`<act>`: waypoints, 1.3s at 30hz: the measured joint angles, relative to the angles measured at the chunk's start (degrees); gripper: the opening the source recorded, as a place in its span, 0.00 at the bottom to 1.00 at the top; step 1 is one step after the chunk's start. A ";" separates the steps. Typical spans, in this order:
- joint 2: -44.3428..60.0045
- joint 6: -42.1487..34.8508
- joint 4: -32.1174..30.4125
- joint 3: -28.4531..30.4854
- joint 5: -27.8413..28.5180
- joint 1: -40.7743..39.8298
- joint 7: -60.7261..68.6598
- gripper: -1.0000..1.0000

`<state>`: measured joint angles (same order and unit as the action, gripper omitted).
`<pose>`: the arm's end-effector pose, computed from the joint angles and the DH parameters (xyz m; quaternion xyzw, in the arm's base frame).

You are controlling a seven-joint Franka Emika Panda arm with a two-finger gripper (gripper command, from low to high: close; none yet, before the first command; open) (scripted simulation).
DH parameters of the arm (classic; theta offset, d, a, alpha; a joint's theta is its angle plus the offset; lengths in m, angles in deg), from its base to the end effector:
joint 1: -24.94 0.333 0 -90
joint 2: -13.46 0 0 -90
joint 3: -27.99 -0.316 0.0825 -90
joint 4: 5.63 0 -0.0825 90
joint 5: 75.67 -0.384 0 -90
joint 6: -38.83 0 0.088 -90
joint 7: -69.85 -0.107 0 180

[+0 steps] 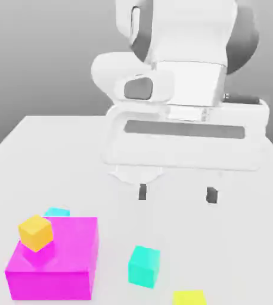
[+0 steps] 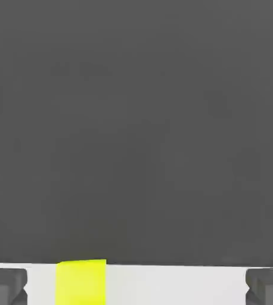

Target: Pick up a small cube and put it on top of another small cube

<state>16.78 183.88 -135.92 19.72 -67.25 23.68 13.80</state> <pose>0.5388 0.0676 0.3514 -0.9259 0.3617 -0.1080 0.0150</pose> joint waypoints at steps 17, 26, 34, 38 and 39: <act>25.95 11.95 2.16 0.69 1.03 2.89 -2.39 0.00; 15.10 5.42 -2.25 -1.01 -1.92 0.82 -0.90 0.00; -1.03 4.66 -17.31 0.73 -6.93 -2.76 -1.03 0.00; -1.53 8.38 -21.34 0.26 -7.77 -5.92 -1.43 0.00; 0.21 10.23 -21.46 0.17 -7.08 -5.23 -1.99 0.00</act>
<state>17.00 194.11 -157.39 19.89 -74.33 18.45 11.82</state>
